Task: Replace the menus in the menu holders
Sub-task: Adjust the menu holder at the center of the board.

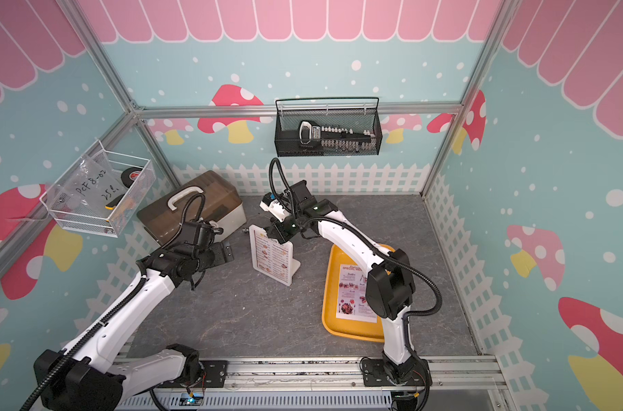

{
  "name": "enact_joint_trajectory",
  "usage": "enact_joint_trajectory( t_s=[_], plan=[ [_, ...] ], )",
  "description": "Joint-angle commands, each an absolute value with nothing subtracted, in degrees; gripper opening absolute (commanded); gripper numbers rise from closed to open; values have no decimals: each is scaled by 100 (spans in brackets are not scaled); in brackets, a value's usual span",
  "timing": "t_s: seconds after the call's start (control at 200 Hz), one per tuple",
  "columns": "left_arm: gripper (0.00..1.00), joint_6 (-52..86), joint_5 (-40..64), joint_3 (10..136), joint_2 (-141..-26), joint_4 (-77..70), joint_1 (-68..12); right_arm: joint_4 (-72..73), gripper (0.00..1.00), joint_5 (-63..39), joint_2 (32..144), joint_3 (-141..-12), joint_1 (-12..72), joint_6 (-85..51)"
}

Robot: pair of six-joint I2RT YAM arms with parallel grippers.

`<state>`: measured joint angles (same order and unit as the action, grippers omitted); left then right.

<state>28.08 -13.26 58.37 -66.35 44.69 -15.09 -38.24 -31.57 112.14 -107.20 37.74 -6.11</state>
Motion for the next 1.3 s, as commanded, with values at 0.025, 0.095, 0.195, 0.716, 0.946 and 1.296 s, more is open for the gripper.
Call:
enact_joint_trajectory(
  t_s=[0.025,0.095,0.195,0.716,0.946,1.296],
  plan=[
    [99,2830,-1349,5967,-6680,4429,-1529,-3530,13,-3485,10978,-10725,3729,-745],
    [99,2830,-1379,5975,-6680,4427,-1529,-3542,13,-3476,10981,-10709,3724,-746],
    [99,2813,-1380,5994,-6680,4438,-1529,-3525,8,-3479,11012,-10705,3718,-778],
    [99,2771,-1424,6038,-6618,4439,-1529,-3677,32,-3092,10816,-10620,3674,-513],
    [99,2760,-1416,6098,-6618,4438,-1530,-3823,35,-3154,11142,-10644,3674,-450],
    [99,2742,-1450,6117,-6574,4467,-1529,-3840,31,-3148,11311,-10670,3683,-414]
  ],
)
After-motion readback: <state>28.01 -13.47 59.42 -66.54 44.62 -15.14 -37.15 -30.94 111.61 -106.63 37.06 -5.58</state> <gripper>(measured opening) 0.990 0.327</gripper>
